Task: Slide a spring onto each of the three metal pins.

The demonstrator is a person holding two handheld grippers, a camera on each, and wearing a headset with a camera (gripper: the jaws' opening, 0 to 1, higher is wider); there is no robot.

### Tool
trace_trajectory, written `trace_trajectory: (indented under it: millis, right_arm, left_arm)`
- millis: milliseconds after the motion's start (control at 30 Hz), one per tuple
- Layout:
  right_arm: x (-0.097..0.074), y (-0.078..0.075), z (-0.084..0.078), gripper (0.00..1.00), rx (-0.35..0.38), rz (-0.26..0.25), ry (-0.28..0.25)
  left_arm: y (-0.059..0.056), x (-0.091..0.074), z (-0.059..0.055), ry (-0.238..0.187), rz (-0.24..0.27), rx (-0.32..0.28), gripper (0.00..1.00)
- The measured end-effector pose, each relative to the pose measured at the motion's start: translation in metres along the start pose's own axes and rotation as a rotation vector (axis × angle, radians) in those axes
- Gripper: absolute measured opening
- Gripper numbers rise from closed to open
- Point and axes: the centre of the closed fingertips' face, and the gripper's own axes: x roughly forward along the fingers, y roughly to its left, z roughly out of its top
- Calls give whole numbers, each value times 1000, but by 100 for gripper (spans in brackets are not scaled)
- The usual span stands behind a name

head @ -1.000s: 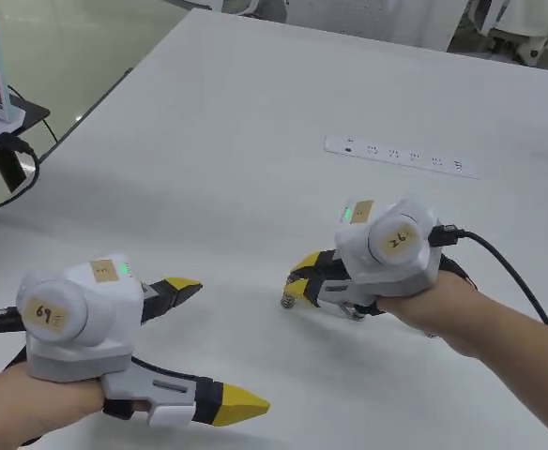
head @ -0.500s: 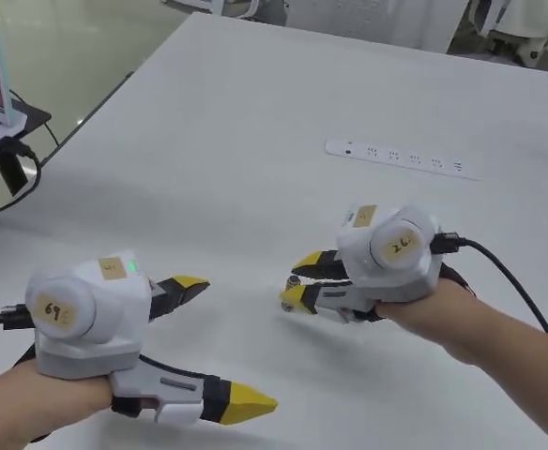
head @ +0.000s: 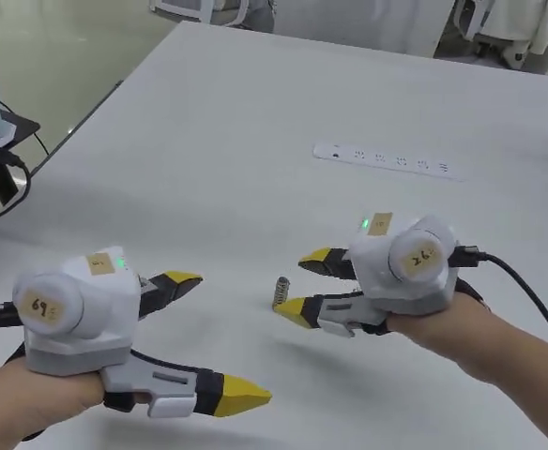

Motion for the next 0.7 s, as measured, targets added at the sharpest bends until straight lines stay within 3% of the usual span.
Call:
trace_trajectory:
  millis: [333, 700]
  right_arm:
    - [-29, 13, 1, 58, 0, -36, -75]
    - [-61, 21, -12, 72, 96, -55, -128]
  left_arm:
    - [-8, 1, 10, -7, -13, 23, 98]
    - [-15, 0, 20, -34, -32, 38, 98]
